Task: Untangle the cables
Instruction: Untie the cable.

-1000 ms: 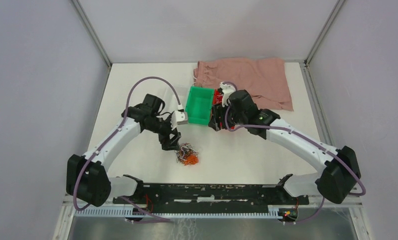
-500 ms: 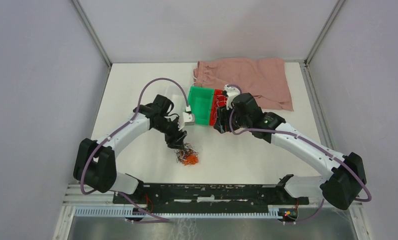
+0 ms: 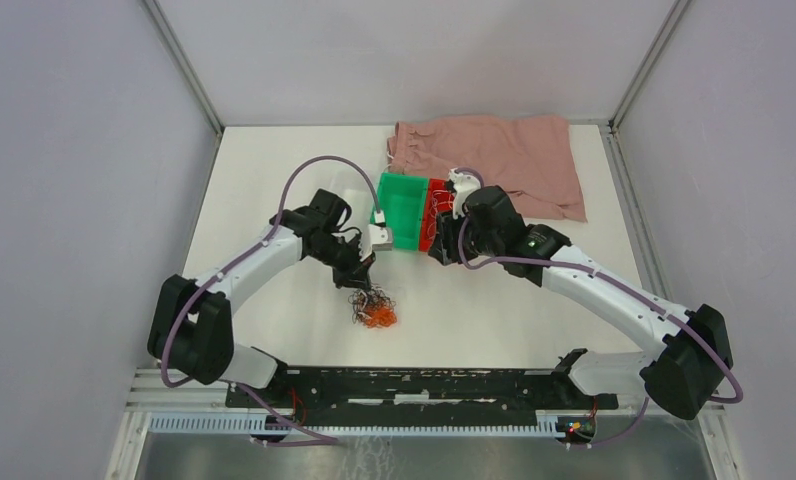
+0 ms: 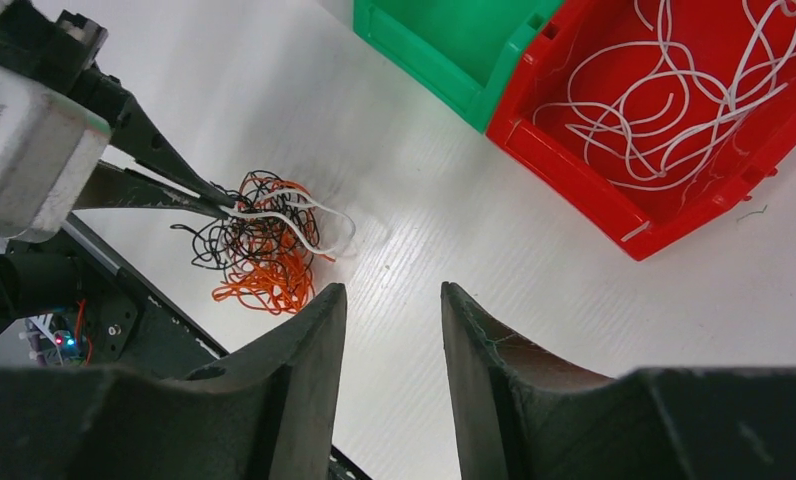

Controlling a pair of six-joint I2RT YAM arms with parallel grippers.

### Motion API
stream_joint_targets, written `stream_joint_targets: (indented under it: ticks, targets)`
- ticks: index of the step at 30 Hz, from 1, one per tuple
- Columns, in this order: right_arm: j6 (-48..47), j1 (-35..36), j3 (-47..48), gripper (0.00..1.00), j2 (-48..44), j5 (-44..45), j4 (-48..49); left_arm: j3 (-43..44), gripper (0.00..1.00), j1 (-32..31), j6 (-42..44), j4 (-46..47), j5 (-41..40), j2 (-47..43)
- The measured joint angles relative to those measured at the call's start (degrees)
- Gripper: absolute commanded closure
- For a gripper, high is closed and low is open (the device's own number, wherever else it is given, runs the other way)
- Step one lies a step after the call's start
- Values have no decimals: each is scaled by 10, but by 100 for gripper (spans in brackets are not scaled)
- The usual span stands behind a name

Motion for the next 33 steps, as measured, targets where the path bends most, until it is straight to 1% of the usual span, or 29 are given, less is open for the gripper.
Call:
stream_joint_targets:
  ticks: [1,2,5,11,14,20,26,30,33]
  targets:
    - [2,0,0,45,0,-2,2,2,94,0,0,-3,0,-7]
    - [5,0,-1,42,0,-7,7,6,94,0,0,-7,0,-14]
    - [12,1,-9,34,0,-24,35,29,95,0,-5,-23,0,-41]
    - [4,35,-25,27,14,-37,105,69,97,0,-14,-54,0,-93]
    - [-7,71,-45,25,15,-37,155,75,97,0,-20,-71,0,-114]
    - [-55,128,-88,24,17,-35,265,96,97,0,-69,-88,-4,-141]
    - [-95,170,-88,21,33,-9,322,109,97,0,-106,-89,-4,-170]
    - [-110,189,-79,22,57,27,340,114,97,0,-127,-90,0,-186]
    - [-111,197,-76,24,76,75,359,117,97,0,-145,-90,6,-195]
